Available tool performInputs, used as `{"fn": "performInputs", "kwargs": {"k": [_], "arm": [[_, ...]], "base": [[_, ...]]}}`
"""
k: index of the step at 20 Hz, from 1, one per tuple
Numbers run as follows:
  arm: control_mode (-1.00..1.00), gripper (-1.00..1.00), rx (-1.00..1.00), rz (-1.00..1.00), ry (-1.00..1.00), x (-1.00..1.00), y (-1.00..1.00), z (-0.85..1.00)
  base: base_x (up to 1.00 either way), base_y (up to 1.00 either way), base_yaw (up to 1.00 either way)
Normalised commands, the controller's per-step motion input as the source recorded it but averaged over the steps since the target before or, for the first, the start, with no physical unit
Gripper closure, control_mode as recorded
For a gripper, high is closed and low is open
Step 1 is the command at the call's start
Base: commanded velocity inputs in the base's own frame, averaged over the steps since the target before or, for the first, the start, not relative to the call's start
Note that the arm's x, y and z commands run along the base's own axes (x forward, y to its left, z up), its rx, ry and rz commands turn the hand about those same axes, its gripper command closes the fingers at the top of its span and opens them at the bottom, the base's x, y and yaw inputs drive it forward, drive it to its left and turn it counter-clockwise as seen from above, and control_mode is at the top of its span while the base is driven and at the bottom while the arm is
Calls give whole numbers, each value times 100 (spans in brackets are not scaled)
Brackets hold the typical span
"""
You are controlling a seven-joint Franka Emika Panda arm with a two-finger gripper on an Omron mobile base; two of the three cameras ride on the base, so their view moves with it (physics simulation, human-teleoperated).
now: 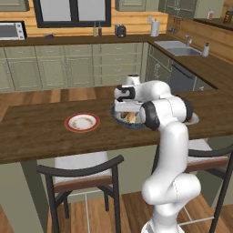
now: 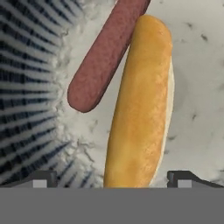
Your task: Place one bun and one sausage from the bowl on each plate.
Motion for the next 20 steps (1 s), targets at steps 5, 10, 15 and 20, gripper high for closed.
{"fn": "performInputs", "kwargs": {"k": [5,10,15,20], "arm": [[-100,-100,0,0,-1,0,-10,-15],[-100,-100,0,-4,0,-1,-5,-9],[-100,-100,-1,-2,0,0,0,-22],[-100,100,0,0,0,0,0,-9]], "base": [[0,0,0],[0,0,0],[0,0,0],[0,0,0]]}}
